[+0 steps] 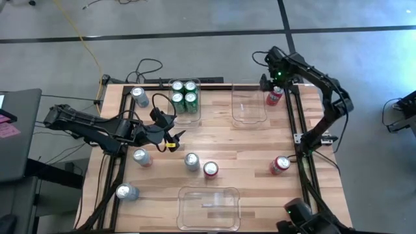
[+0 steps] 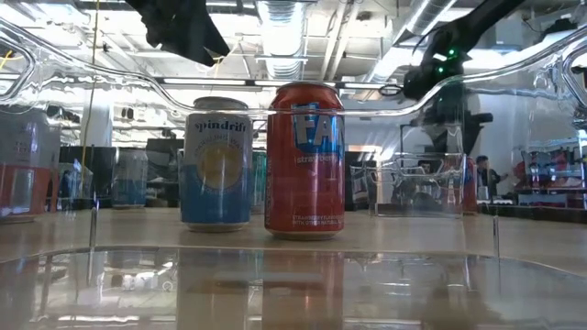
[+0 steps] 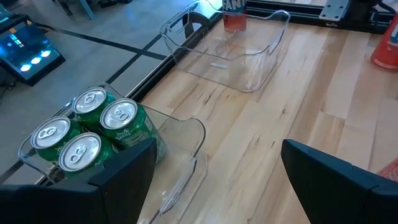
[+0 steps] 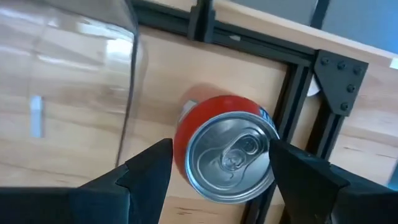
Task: Sort soda cans
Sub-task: Put the red soda can into the top right transparent bin
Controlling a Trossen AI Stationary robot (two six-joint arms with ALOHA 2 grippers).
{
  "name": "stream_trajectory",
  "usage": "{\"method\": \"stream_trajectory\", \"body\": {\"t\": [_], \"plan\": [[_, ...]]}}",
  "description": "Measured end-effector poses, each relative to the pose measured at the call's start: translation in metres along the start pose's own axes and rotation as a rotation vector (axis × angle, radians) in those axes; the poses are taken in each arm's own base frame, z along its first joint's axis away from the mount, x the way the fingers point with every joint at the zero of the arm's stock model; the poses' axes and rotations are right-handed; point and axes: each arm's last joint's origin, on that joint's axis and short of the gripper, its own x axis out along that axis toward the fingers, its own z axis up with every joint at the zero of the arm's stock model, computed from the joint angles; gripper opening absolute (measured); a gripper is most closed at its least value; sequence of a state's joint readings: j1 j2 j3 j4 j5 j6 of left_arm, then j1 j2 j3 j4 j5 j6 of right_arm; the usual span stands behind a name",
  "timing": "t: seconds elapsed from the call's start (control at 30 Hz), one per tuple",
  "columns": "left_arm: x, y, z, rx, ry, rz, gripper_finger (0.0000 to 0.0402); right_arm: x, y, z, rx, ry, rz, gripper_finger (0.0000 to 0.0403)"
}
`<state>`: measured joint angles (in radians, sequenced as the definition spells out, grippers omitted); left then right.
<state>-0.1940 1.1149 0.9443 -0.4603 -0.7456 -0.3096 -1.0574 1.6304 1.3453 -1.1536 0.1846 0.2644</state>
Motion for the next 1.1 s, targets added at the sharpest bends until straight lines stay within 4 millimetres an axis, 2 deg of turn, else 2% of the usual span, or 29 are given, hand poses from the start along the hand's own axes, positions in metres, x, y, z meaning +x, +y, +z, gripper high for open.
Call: {"method": "stream_trajectory", "body": {"t": [0.3,0.7,1.1], "plan": [[0.0,0.0,0.0,0.0,0.001,0.0,0.0338,0.013,0.012,-0.007,-0.025,0.042,-0.025,0.0286],[0.0,0.0,0.0,-0.001,-0.001,0.0,0.0338,-0.004,0.046,-0.026,-0.142,0.011,0.027,0.0286],[0.0,0.0,0.0,-0.001,-0.001,0.0,0.0338,-0.012,0.08,-0.042,-0.248,-0.021,0.057,0.0286]]}}
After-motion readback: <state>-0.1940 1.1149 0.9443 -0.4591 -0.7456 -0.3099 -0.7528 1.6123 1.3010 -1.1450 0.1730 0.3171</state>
